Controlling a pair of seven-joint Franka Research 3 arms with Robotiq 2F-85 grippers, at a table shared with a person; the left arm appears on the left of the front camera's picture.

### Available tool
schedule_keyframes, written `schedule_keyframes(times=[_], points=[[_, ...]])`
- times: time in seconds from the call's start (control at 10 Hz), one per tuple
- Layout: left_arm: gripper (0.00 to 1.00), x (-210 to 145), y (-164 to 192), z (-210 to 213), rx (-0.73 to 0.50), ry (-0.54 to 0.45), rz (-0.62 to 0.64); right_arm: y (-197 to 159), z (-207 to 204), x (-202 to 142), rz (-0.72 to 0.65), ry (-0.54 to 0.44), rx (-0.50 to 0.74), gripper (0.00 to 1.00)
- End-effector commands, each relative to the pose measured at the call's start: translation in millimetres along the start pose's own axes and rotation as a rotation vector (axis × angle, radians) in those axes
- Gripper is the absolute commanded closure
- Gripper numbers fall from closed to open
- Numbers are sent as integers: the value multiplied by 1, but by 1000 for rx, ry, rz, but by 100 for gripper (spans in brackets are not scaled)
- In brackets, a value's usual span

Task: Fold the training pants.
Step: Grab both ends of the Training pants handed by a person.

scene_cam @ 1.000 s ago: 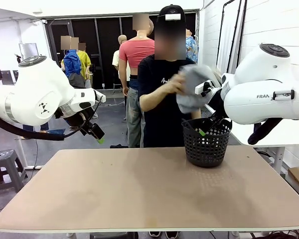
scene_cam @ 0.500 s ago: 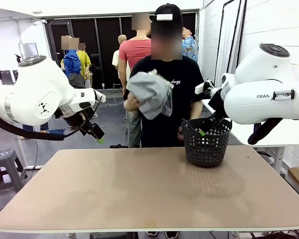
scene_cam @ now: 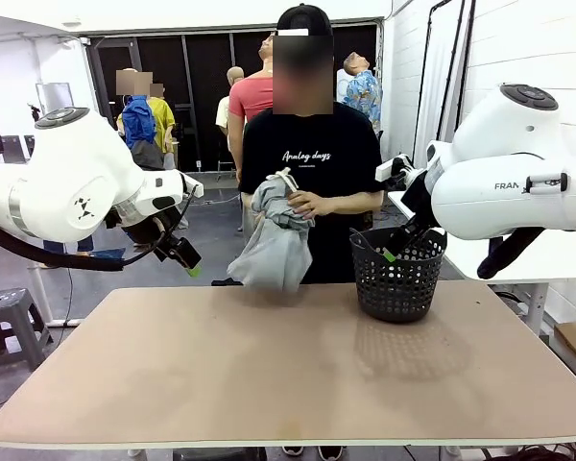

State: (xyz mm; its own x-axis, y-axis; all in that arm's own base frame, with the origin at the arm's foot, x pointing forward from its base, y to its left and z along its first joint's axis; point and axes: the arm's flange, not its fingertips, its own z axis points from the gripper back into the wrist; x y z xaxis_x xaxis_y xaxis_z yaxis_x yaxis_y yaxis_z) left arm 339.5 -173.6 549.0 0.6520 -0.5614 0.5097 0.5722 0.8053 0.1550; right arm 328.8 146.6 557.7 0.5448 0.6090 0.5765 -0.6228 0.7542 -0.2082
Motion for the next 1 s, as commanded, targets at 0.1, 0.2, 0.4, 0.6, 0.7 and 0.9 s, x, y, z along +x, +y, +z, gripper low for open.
schedule_keyframes(times=[0.1, 0.2, 0.4, 0.6, 0.7, 0.9], points=[[0, 0, 0, -1, -7, 0, -8, 0, -1, -1, 2, -1, 9, 0], [0, 0, 0, -1, -7, 0, -8, 0, -1, -1, 2, -1, 9, 0], [0, 0, 0, -1, -7, 0, -8, 0, -1, -1, 2, -1, 9, 0], [0, 0, 0, -1, -7, 0, -8, 0, -1, -1, 2, -1, 9, 0], [0, 0, 0, -1, -7, 0, -8, 0, -1, -1, 2, -1, 9, 0], [0, 0, 0, -1, -7, 0, -8, 0, -1, -1, 2, -1, 9, 0]])
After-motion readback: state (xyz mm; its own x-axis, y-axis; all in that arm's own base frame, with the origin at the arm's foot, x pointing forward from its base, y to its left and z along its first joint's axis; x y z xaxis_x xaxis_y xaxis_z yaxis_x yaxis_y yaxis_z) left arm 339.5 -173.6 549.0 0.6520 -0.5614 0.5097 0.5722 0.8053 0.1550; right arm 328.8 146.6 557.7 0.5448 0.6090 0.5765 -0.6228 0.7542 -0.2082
